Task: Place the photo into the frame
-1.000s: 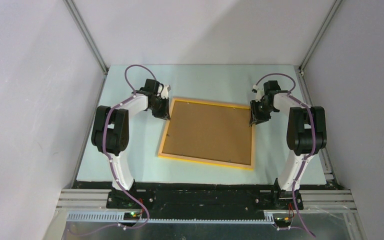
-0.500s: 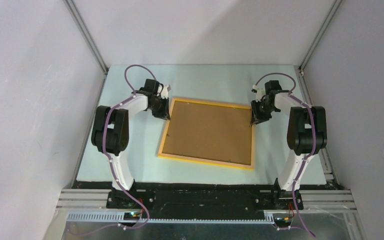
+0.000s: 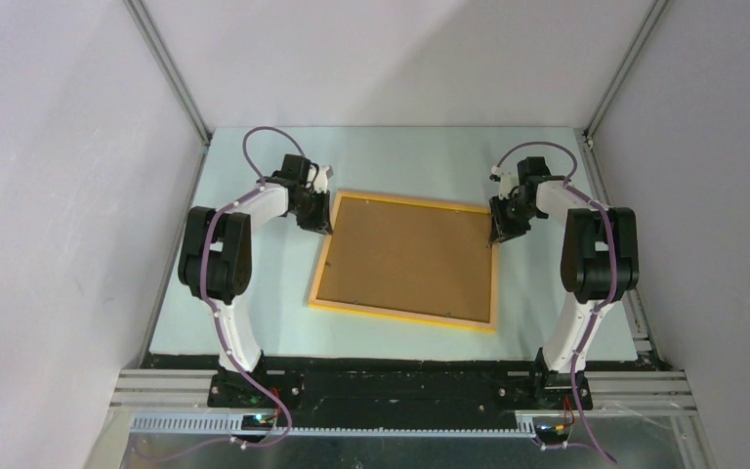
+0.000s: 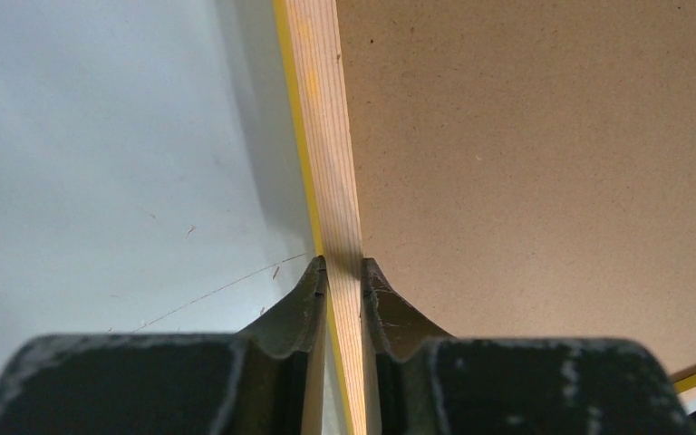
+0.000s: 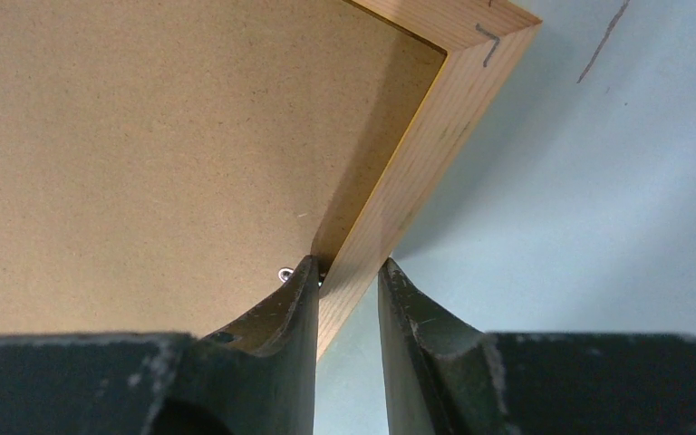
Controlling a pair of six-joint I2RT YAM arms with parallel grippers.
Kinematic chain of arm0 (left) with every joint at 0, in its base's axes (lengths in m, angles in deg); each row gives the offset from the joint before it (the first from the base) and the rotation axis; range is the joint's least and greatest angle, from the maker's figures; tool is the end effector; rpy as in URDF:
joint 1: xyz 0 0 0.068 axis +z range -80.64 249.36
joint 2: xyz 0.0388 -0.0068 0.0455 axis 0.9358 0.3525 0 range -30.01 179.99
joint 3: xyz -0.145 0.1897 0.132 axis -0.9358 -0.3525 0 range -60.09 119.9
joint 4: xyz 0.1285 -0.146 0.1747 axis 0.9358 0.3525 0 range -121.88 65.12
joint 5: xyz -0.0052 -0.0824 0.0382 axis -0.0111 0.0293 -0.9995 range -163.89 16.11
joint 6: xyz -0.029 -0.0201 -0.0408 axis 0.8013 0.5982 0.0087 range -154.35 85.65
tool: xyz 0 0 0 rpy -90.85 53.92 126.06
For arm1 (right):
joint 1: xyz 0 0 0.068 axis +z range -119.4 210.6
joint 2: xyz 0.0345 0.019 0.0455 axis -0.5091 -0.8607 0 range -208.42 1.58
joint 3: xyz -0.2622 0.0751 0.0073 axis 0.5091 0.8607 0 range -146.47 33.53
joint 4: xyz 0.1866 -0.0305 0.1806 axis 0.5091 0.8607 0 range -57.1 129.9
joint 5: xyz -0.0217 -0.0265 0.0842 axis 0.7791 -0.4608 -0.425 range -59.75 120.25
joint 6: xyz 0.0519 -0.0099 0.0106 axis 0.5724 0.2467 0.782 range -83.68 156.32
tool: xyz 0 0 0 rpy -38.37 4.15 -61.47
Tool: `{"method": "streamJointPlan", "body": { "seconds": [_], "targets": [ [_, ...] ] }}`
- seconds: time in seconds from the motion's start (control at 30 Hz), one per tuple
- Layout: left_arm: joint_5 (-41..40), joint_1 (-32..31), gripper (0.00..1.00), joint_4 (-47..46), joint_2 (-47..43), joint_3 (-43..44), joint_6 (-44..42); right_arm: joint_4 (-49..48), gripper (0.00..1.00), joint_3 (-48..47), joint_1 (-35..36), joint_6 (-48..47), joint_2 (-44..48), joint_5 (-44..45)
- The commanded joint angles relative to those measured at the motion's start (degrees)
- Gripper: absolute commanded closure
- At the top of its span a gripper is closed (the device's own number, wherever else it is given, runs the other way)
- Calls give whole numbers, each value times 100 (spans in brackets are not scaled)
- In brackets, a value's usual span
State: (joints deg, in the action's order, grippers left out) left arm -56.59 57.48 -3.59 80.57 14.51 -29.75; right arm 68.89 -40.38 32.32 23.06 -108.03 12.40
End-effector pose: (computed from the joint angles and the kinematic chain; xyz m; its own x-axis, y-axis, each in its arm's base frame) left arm 0.3826 -0.0914 0.1680 -0.9046 0.1120 -0.4113 0.2511 0.9197 -0.3018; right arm 0.3760 0.0221 0.1656 -0.8950 -0.2453 -0.3725 -0.3391 0.9167 0.2112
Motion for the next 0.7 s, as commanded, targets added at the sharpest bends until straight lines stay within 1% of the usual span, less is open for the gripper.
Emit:
{"method": "streamJointPlan", "body": {
  "seconds": [0.0,0.67],
  "targets": [
    [483,-107,100,326,63,-235,127,223,71,-20,98,-392,-184,-344],
    [600,-93,100,321,45,-237,137,252,72,-19,23,-413,-177,-465]
  ]
}}
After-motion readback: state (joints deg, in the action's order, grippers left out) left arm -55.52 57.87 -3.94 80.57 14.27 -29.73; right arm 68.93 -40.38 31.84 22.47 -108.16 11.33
